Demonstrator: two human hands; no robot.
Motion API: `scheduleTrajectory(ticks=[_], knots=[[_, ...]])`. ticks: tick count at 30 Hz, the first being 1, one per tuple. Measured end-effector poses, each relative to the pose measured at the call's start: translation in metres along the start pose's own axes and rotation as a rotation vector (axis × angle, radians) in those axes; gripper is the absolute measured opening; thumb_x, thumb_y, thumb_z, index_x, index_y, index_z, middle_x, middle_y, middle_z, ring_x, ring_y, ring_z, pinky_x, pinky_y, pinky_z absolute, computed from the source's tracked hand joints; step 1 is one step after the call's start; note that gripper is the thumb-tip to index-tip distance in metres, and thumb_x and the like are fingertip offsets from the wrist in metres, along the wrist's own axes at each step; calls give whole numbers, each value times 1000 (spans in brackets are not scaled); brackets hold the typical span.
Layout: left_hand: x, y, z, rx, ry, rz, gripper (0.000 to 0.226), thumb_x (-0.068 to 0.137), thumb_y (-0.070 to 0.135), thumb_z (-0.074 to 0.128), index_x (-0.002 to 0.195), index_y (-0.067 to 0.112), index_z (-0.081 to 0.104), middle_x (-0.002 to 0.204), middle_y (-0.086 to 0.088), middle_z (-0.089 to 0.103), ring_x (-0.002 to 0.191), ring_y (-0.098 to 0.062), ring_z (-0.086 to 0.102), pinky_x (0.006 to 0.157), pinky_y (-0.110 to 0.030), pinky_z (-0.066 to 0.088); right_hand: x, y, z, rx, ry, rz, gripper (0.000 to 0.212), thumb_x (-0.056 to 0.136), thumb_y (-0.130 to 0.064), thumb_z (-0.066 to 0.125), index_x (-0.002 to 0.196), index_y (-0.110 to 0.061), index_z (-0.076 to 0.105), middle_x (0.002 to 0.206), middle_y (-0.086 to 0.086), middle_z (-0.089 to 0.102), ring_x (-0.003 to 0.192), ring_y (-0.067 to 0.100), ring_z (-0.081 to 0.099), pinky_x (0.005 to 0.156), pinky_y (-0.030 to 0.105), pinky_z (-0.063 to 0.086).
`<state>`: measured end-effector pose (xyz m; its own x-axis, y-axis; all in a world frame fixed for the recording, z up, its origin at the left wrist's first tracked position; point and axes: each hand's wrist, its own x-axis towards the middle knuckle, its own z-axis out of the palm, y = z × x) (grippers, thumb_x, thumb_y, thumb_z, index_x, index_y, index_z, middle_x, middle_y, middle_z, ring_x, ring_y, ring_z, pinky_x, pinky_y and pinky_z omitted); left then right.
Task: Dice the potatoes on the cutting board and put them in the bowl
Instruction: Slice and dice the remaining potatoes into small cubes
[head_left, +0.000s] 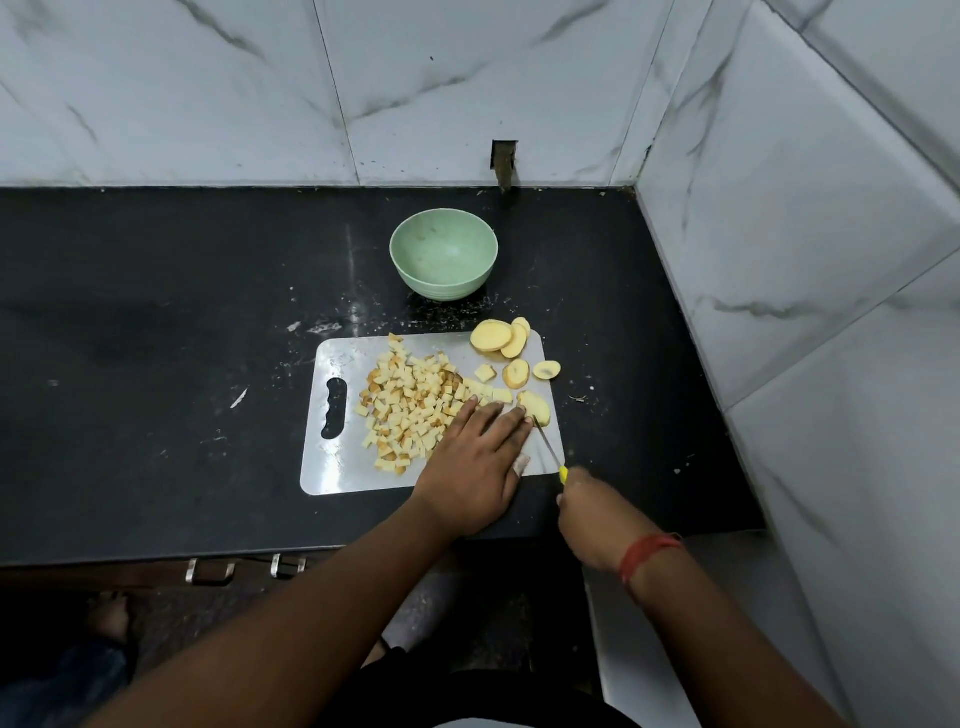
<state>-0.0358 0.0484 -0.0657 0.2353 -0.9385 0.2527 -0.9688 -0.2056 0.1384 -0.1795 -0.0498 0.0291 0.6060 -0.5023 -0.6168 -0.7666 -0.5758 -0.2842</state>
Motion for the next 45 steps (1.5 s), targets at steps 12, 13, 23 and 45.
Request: scheduleTrajectory(ticks=[12, 13, 23, 45], knots=[[1, 0, -2, -17, -33, -34, 58, 108, 44, 34, 148, 7, 53, 153, -9, 51, 144, -26, 40, 126, -48, 20, 45, -11, -38, 241, 396, -17, 18, 101, -27, 45, 107, -10, 48, 102, 15, 64, 90, 31, 61, 69, 34, 42], [0, 0, -1, -22, -31, -29, 57, 108, 44, 33, 147, 7, 53, 152, -9, 52, 144, -26, 40, 126, -49, 20, 54, -15, -37, 201, 377, -18, 22, 99, -28, 48, 111, -10, 48, 105, 16, 65, 94, 33, 62, 70, 33, 42], [-2, -3, 0, -45, 10, 3, 52, 106, 39, 40, 144, 8, 57, 147, -7, 55, 139, -27, 44, 125, -50, 23, 73, -8, -31, -38, 359, -186, 39, 95, -29, 54, 131, -22, 41, 97, 12, 66, 86, 32, 62, 70, 36, 50], [3, 2, 0, 34, -17, 119, 55, 108, 47, 36, 150, 13, 51, 153, -14, 48, 149, -32, 34, 126, -52, 18, 104, 5, -34, -11, 567, -304, 14, 95, -32, 58, 101, -21, 65, 99, -2, 49, 76, 21, 57, 63, 33, 48]])
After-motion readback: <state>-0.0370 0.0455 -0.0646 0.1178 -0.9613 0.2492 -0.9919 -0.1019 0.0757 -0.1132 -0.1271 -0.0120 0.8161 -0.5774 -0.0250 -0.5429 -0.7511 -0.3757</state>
